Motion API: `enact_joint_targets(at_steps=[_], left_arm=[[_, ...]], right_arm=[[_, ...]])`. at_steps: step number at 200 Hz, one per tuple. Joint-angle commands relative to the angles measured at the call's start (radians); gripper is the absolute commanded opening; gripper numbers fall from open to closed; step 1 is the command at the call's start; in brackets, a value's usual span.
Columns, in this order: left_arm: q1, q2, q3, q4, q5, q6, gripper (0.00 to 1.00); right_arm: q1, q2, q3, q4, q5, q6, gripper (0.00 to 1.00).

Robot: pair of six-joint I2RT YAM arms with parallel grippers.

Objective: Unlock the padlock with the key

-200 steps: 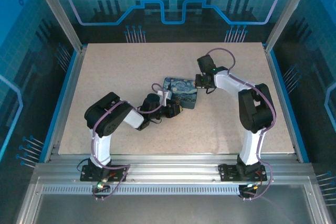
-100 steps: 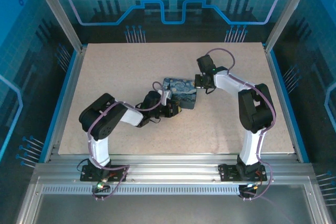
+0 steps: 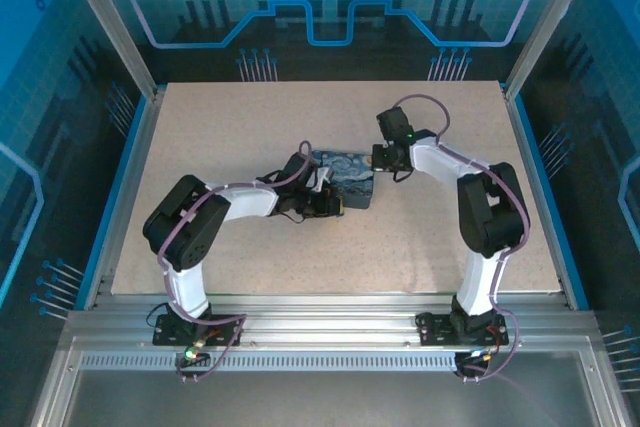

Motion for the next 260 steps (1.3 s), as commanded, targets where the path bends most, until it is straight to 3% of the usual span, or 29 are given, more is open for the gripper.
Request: enact_joint_targets(at_steps=[1, 58, 112, 170, 260], left_arm=[[0.012, -0.014, 0.053, -0.152, 0.080, -0.027, 0.00], [0.029, -0.026, 0.048, -0.021, 0.171, -0.152, 0.00], [0.041, -0.027, 0.019, 0.095, 0.214, -0.262, 0.00], [0.051, -0.020, -0.010, 0.164, 0.205, -0.307, 0.00], [0.055, -0.007, -0.012, 0.199, 0.210, -0.334, 0.00]], right_arm=[[-0.014, -0.089, -0.046, 0.008, -0.004, -0.009, 0.00], [-0.014, -0.310, -0.239, 0.079, -0.054, 0.025, 0.00], [-0.015, -0.521, -0.414, 0.178, -0.185, 0.074, 0.00], [-0.008, -0.700, -0.584, 0.311, -0.363, 0.136, 0.00], [0.031, -0.905, -0.727, 0.440, -0.467, 0.264, 0.00]])
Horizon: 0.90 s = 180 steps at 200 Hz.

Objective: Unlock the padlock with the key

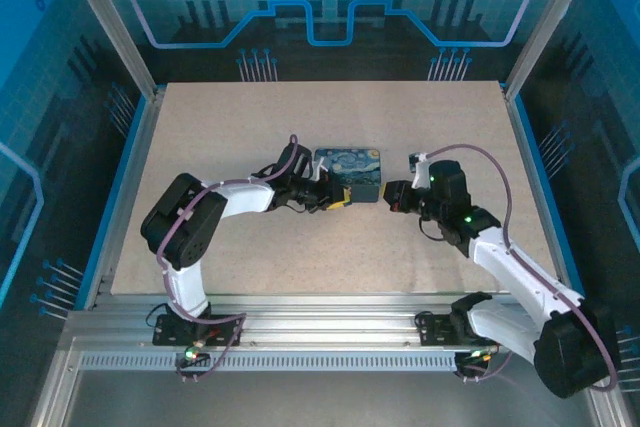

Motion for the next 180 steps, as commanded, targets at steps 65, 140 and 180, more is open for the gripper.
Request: enact_joint_targets(at_steps=[65, 140, 180], left_arm=[[0.020, -0.004, -0.014, 0.039, 0.050, -0.035, 0.00], [0.021, 0.007, -0.014, 0.067, 0.062, -0.053, 0.00], [0.022, -0.001, -0.019, 0.072, 0.066, -0.054, 0.00]], right_arm=[[0.080, -0.153, -0.103, 0.121, -0.014, 0.186, 0.00], [0.228, -0.194, -0.294, 0.349, 0.199, 0.424, 0.00], [0.257, -0.130, -0.383, 0.514, 0.291, 0.547, 0.00]])
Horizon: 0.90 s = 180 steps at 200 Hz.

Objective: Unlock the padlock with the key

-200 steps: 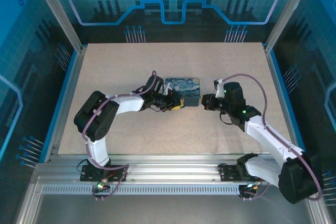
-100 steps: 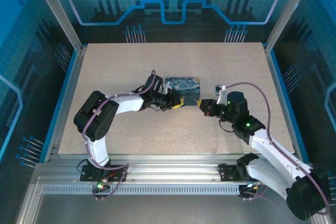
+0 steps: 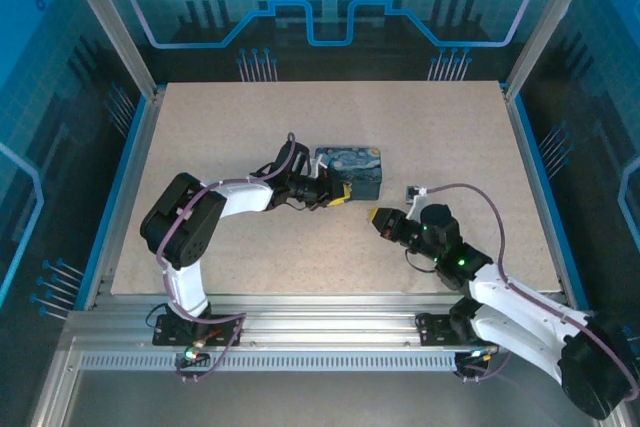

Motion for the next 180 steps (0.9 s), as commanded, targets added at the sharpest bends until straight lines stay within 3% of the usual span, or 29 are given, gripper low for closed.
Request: enact_joint_targets(at_steps=[1, 53, 127, 180], left_arm=[[0.010, -0.001, -0.018, 0.026, 0.043, -0.015, 0.00], [0.013, 0.003, -0.019, 0.049, 0.050, -0.031, 0.00], [0.014, 0.010, -0.021, 0.069, 0.054, -0.044, 0.00], [0.013, 0.011, -0.025, 0.081, 0.056, -0.044, 0.00]], right_arm=[[0.019, 0.036, -0.046, 0.156, 0.102, 0.111, 0.00], [0.022, 0.170, -0.067, 0.288, 0.131, 0.166, 0.00], [0.019, 0.408, -0.022, 0.440, 0.079, 0.273, 0.00], [0.019, 0.459, -0.002, 0.485, 0.073, 0.279, 0.00]])
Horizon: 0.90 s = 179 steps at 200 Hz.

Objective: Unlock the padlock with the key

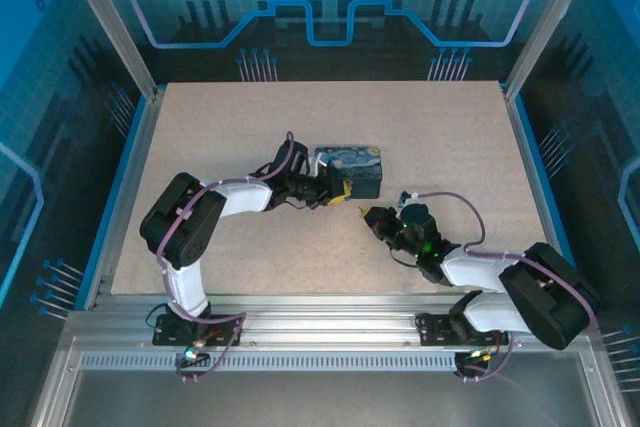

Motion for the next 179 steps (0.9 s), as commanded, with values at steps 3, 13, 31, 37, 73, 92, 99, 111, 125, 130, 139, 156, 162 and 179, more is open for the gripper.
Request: enact_joint_targets(at_steps=[3, 13, 31, 37, 73, 92, 99, 111, 125, 130, 139, 156, 162, 179], left_arm=[[0.007, 0.012, -0.014, 0.031, 0.041, -0.019, 0.00], [0.007, 0.012, -0.014, 0.035, 0.041, -0.023, 0.00], [0.007, 0.014, -0.015, 0.040, 0.042, -0.026, 0.00], [0.007, 0.014, -0.015, 0.041, 0.041, -0.026, 0.00], [0.007, 0.014, -0.020, 0.056, 0.045, -0.037, 0.00], [0.008, 0.014, -0.021, 0.058, 0.048, -0.038, 0.00], [0.007, 0.014, -0.023, 0.059, 0.048, -0.037, 0.00], [0.007, 0.014, -0.022, 0.060, 0.048, -0.039, 0.00], [0.007, 0.015, -0.024, 0.065, 0.048, -0.040, 0.00], [0.007, 0.015, -0.026, 0.067, 0.050, -0.041, 0.00], [0.007, 0.015, -0.027, 0.069, 0.050, -0.043, 0.00], [0.007, 0.015, -0.032, 0.075, 0.050, -0.045, 0.00], [0.007, 0.015, -0.033, 0.077, 0.050, -0.047, 0.00], [0.007, 0.015, -0.035, 0.082, 0.050, -0.048, 0.00]], right_arm=[[0.008, 0.021, 0.027, 0.084, -0.002, 0.016, 0.00], [0.009, 0.035, 0.030, 0.098, -0.008, 0.019, 0.00], [0.005, 0.063, 0.040, 0.116, -0.019, 0.020, 0.00], [0.005, 0.073, 0.040, 0.129, -0.022, 0.024, 0.00], [0.005, 0.108, 0.047, 0.159, -0.030, 0.031, 0.00], [0.005, 0.121, 0.048, 0.176, -0.034, 0.030, 0.00], [0.005, 0.122, 0.047, 0.177, -0.033, 0.031, 0.00], [0.005, 0.123, 0.048, 0.184, -0.033, 0.029, 0.00], [0.005, 0.122, 0.047, 0.185, -0.031, 0.029, 0.00], [0.004, 0.120, 0.045, 0.186, -0.030, 0.029, 0.00], [0.005, 0.119, 0.046, 0.185, -0.029, 0.028, 0.00], [0.003, 0.121, 0.049, 0.181, -0.029, 0.025, 0.00], [0.002, 0.123, 0.051, 0.183, -0.029, 0.026, 0.00], [0.003, 0.130, 0.053, 0.193, -0.030, 0.027, 0.00]])
